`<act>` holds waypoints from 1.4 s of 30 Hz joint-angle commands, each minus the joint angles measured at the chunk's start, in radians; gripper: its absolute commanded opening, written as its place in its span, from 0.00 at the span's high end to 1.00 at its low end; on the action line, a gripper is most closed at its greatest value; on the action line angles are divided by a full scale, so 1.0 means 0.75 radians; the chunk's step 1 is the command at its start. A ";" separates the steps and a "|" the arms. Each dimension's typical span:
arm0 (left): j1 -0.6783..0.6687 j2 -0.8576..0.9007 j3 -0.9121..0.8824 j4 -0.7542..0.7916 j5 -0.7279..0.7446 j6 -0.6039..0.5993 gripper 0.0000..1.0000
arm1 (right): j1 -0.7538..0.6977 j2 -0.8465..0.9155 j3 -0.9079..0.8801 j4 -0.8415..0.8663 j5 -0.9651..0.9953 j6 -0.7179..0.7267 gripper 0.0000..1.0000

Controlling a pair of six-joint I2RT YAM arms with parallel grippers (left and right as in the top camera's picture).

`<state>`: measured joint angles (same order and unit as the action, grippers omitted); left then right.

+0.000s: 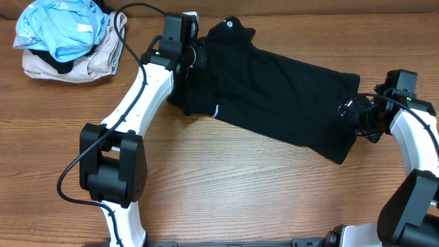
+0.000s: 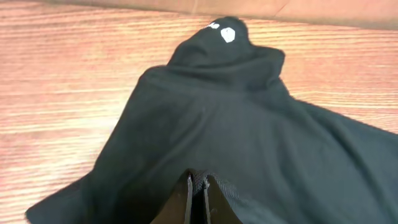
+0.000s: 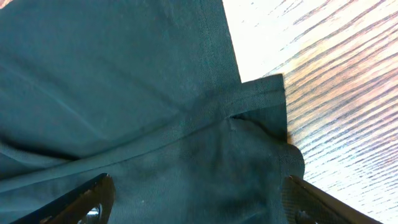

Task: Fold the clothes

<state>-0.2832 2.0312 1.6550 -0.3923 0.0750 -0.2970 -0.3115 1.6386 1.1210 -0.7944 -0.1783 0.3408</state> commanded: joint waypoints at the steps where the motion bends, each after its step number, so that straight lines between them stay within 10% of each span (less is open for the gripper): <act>1: -0.026 0.074 -0.001 0.038 -0.044 -0.023 0.96 | 0.004 0.001 -0.001 0.012 0.009 0.000 0.11; 13: -0.032 0.216 0.000 0.248 -0.045 0.009 0.90 | 0.004 0.001 -0.001 0.016 0.043 0.001 0.11; 16: -0.032 0.211 0.074 0.167 -0.046 0.078 0.00 | 0.004 0.001 -0.001 0.022 0.043 0.001 0.10; 27: 0.066 0.063 0.699 -0.965 -0.284 0.127 0.00 | 0.004 -0.023 0.039 -0.028 0.005 -0.015 0.08; 42: 0.101 -0.256 0.827 -1.493 -0.358 0.157 0.00 | 0.004 -0.709 0.141 -0.410 -0.022 -0.045 0.05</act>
<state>-0.2077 1.8774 2.2612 -1.4754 -0.1558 -0.2039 -0.3115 1.2057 1.2057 -1.0763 -0.1867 0.3134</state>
